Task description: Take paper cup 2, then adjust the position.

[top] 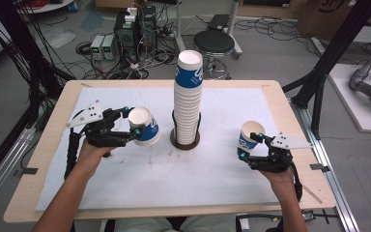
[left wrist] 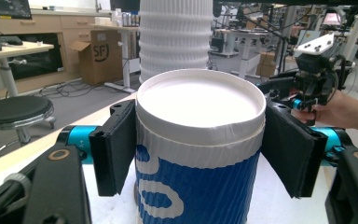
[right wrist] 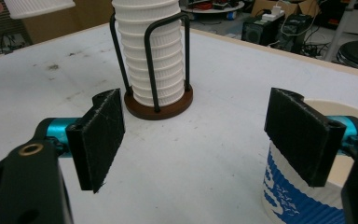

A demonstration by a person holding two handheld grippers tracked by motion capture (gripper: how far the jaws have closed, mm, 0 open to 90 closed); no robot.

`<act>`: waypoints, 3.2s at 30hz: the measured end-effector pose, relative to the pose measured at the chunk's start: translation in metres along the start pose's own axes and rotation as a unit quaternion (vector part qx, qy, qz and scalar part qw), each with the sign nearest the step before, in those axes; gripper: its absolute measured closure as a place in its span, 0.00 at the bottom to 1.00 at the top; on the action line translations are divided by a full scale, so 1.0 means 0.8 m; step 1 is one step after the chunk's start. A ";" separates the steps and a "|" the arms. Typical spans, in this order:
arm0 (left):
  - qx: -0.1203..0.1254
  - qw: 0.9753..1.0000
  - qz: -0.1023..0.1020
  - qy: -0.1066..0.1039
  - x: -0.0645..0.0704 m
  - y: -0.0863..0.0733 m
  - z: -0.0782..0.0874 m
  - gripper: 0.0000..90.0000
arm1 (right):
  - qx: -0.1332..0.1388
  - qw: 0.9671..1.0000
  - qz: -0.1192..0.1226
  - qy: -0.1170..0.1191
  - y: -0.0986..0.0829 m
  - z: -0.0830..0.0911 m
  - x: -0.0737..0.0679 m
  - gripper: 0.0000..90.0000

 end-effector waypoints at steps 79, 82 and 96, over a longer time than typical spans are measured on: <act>0.012 0.984 -0.025 -0.175 0.088 -0.030 -0.073 0.34 | -0.026 0.958 0.109 0.265 0.044 -0.117 -0.140 0.22; 0.013 0.984 -0.025 -0.177 0.088 -0.030 -0.072 0.34 | -0.026 0.956 0.112 0.271 0.044 -0.117 -0.142 0.23; 0.005 0.984 -0.031 -0.177 0.088 -0.031 -0.072 0.35 | -0.040 0.953 0.142 0.266 0.046 -0.111 -0.140 0.40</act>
Point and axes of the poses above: each handheld gripper's, and its own axes: z roughly backward along the jaws, y roughly out of its top, x roughly to its right, the point moved 2 cm from there along -z, roughly forward along the jaws, and after that the axes turned 8 degrees about -x, right-handed, at the moved point
